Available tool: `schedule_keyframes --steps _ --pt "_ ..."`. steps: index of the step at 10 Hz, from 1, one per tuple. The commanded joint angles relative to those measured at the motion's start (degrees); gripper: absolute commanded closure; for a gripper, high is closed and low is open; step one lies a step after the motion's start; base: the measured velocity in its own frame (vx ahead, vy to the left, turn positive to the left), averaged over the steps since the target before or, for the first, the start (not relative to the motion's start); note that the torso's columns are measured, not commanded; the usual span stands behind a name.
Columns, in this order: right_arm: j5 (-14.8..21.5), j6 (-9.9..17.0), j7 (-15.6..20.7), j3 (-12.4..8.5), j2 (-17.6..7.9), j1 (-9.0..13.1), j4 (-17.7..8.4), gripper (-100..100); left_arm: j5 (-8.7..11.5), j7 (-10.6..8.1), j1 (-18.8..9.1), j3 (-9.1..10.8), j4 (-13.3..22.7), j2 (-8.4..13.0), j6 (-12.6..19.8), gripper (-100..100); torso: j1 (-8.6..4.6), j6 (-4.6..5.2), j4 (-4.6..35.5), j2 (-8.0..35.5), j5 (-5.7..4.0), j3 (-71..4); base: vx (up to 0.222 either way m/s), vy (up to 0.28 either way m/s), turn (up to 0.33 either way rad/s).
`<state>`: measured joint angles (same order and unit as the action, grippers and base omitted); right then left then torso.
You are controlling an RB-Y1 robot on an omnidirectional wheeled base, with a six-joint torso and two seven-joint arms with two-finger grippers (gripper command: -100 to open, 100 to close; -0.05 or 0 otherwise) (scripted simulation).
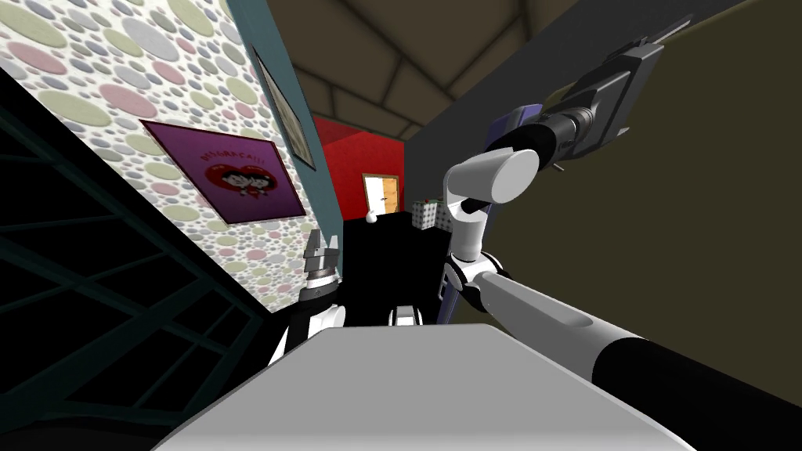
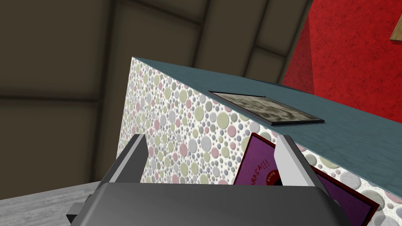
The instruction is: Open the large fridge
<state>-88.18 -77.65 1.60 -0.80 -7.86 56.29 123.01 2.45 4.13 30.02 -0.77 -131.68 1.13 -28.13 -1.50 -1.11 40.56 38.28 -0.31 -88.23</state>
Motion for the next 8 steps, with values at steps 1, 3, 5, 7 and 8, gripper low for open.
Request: schedule_keyframes --steps 1,3,5,7,8 --pt "-2.38 0.85 0.04 0.28 0.13 0.87 -0.75 -100 0.00 0.00 0.00 0.00 0.00 0.00 0.00 0 -0.02 -0.04 -0.05 -0.08 -0.02 -0.02 0.007 -0.009 0.033" --pt "-3.41 0.45 0.32 0.32 0.26 1.50 -0.58 -100 0.00 0.00 0.00 0.00 0.00 0.00 0.00 0 -0.04 0.01 -0.05 -0.10 -0.03 -0.09 -0.003 -0.004 0.014" --pt "-4.48 0.04 0.62 0.36 0.40 2.16 -0.41 -100 0.00 0.00 0.00 0.00 0.00 0.00 0.00 0 0.00 -0.04 -0.13 -0.13 -0.08 -0.05 0.006 -0.010 0.056" --pt "-5.58 -0.38 0.92 0.39 0.56 2.83 -0.24 -100 0.00 0.00 0.00 0.00 0.00 0.00 0.00 0 0.07 -0.04 -0.21 -0.20 -0.11 -0.06 -0.008 -0.008 0.026" --pt "-5.58 -0.38 0.92 0.39 0.56 2.83 -0.24 -100 0.00 0.00 0.00 0.00 0.00 0.00 0.00 0 0.02 -0.03 -0.19 -0.22 -0.12 -0.08 -0.018 -0.014 0.030"
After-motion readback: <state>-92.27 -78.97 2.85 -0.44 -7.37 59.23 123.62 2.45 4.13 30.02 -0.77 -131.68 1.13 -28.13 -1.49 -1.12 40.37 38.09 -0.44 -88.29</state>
